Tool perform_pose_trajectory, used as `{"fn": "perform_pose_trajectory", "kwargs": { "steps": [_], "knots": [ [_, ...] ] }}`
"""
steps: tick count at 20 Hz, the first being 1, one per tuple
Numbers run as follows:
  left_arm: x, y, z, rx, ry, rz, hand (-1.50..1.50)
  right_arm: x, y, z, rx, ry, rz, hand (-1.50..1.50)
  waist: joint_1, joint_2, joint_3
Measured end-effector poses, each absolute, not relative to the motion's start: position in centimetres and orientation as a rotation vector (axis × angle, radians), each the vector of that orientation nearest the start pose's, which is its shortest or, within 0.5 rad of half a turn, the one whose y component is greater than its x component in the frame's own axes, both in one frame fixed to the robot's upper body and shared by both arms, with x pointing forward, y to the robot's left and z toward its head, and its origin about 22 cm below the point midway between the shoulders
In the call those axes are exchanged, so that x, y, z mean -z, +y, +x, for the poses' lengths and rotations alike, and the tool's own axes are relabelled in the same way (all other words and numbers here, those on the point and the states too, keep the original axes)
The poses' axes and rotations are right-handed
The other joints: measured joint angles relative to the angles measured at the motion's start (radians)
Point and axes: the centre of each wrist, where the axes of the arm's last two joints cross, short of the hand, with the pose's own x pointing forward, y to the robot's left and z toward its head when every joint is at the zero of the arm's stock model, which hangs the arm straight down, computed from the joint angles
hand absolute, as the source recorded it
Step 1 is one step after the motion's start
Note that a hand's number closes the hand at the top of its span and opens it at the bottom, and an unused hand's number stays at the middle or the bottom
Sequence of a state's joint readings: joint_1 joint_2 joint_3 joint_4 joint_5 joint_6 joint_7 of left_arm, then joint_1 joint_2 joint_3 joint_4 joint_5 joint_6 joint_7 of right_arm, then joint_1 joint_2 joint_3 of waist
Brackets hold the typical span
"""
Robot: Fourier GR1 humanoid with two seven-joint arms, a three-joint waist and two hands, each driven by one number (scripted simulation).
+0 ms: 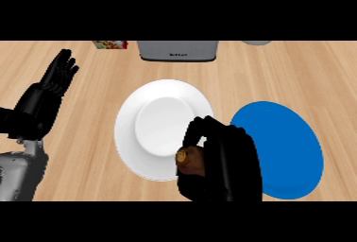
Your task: Pick the sweet potato from the plate and place it in the plate
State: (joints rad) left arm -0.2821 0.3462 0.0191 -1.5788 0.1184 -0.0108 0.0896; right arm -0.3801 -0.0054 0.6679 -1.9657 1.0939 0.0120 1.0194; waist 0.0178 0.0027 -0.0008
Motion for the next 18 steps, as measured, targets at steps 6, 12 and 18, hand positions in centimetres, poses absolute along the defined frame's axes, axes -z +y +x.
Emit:
{"fn": "perform_pose_trajectory", "kwargs": {
  "steps": [6,12,18],
  "knots": [
    [-10.3,27.5,30.4,0.253,-1.753,0.115,0.00,-14.4,-2.6,25.3,-0.697,-1.546,-0.840,1.50,0.009,0.002,0.000],
    [-10.3,27.3,30.1,0.257,-1.751,0.115,0.00,-11.6,-0.8,29.7,-0.717,-1.470,-0.870,1.50,0.011,0.002,0.000],
    [-10.9,26.7,30.6,0.264,-1.762,0.108,0.00,-8.8,-0.2,32.6,-0.694,-1.386,-0.851,-1.50,0.030,0.008,0.001]
  ]
}}
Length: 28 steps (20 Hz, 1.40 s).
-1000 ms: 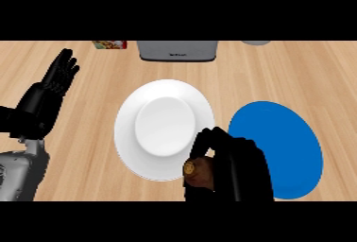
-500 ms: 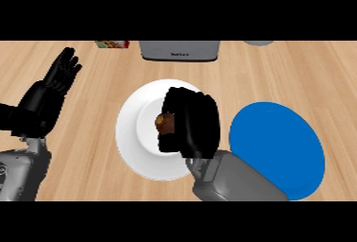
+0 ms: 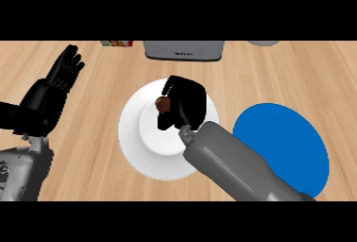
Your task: Pick the sweet potato from the plate and place it in the plate
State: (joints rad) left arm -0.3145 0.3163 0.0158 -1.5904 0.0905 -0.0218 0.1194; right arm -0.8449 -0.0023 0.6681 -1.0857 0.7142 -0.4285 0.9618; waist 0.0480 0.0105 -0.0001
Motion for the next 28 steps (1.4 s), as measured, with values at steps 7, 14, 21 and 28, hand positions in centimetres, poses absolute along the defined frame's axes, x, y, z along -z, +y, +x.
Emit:
{"fn": "perform_pose_trajectory", "kwargs": {
  "steps": [7,14,21,28],
  "knots": [
    [-10.4,26.2,30.6,0.283,-1.767,0.075,0.00,-6.7,-0.3,34.2,-0.589,-1.375,-0.746,-1.50,0.024,0.006,0.000],
    [-10.9,26.0,31.5,0.284,-1.767,0.073,0.00,-7.6,0.2,34.6,-0.399,-1.537,-0.666,-1.50,0.022,0.006,0.001],
    [-10.5,27.2,31.1,0.263,-1.758,0.112,0.00,-8.8,-0.3,34.7,-0.178,-1.631,-0.545,-1.50,-0.007,-0.002,0.001],
    [-10.0,28.4,30.4,0.230,-1.745,0.142,0.00,-7.6,-4.6,32.8,-0.005,-1.650,-0.489,-1.50,-0.047,-0.012,0.001]
  ]
}}
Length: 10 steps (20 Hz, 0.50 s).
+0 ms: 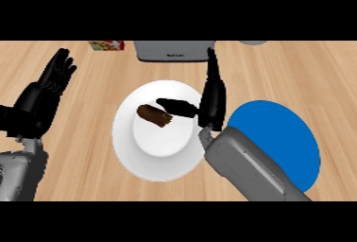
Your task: Pick the sweet potato from the plate and place it in the plate
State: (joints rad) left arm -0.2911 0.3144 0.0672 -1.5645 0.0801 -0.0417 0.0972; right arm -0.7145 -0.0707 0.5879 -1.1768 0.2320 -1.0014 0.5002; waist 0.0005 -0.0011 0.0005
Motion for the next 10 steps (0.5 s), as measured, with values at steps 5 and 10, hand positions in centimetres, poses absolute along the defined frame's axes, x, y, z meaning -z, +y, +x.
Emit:
{"fn": "perform_pose_trajectory", "kwargs": {
  "steps": [5,10],
  "knots": [
    [-10.3,28.6,30.4,0.223,-1.740,0.149,0.00,-7.2,-9.7,30.2,0.047,-1.673,-0.467,-1.50,-0.010,-0.002,0.000],
    [-10.6,28.8,29.8,0.222,-1.743,0.156,0.00,-6.6,-14.5,26.8,0.029,-1.682,-0.477,-1.50,-0.010,-0.002,0.000]
  ]
}}
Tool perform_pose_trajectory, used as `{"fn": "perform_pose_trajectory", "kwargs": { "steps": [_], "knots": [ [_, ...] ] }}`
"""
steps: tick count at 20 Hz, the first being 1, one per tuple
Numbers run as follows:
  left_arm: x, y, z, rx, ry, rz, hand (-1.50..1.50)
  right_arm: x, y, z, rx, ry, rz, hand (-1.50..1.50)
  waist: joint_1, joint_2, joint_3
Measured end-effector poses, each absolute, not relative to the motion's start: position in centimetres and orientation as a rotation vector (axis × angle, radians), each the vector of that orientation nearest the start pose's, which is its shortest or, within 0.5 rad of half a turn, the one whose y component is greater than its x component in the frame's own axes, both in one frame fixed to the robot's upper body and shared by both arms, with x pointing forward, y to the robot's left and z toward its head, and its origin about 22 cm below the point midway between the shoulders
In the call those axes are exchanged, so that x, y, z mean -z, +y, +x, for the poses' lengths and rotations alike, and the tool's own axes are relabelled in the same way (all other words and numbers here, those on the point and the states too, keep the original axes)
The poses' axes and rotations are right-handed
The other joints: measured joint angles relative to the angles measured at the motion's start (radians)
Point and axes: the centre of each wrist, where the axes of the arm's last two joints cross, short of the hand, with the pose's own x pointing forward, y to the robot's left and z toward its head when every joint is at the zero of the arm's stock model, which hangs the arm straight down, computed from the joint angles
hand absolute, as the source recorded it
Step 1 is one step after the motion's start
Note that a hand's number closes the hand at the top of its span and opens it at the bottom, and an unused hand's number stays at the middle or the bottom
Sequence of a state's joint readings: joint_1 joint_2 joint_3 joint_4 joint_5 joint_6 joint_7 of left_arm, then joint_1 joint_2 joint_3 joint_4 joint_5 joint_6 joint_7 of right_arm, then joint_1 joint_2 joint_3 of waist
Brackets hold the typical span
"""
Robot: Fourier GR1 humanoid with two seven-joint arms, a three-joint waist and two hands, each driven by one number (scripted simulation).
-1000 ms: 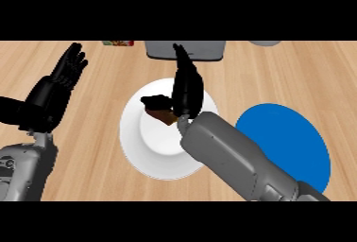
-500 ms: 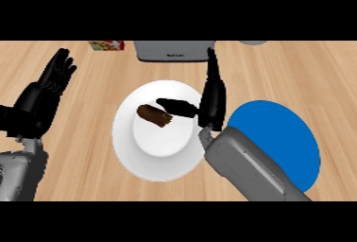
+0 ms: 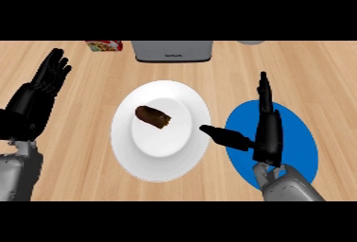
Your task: Pick the sweet potato from the plate and place it in the plate
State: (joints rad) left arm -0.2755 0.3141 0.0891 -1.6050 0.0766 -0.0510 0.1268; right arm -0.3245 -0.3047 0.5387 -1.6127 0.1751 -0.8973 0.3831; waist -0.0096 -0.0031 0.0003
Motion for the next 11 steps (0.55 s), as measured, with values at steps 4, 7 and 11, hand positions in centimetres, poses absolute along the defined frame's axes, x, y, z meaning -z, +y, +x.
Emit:
{"fn": "perform_pose_trajectory", "kwargs": {
  "steps": [4,7,11],
  "knots": [
    [-10.9,28.8,29.5,0.224,-1.743,0.148,0.00,-6.4,-17.9,24.8,0.018,-1.688,-0.485,-1.50,0.002,0.001,0.000],
    [-11.0,28.3,29.8,0.228,-1.744,0.150,0.00,-6.1,-20.4,23.3,0.002,-1.689,-0.487,-1.50,0.001,0.001,0.000],
    [-10.5,28.1,30.0,0.225,-1.747,0.154,0.00,-5.6,-23.3,21.5,-0.015,-1.695,-0.516,-1.50,0.001,0.002,0.000]
  ]
}}
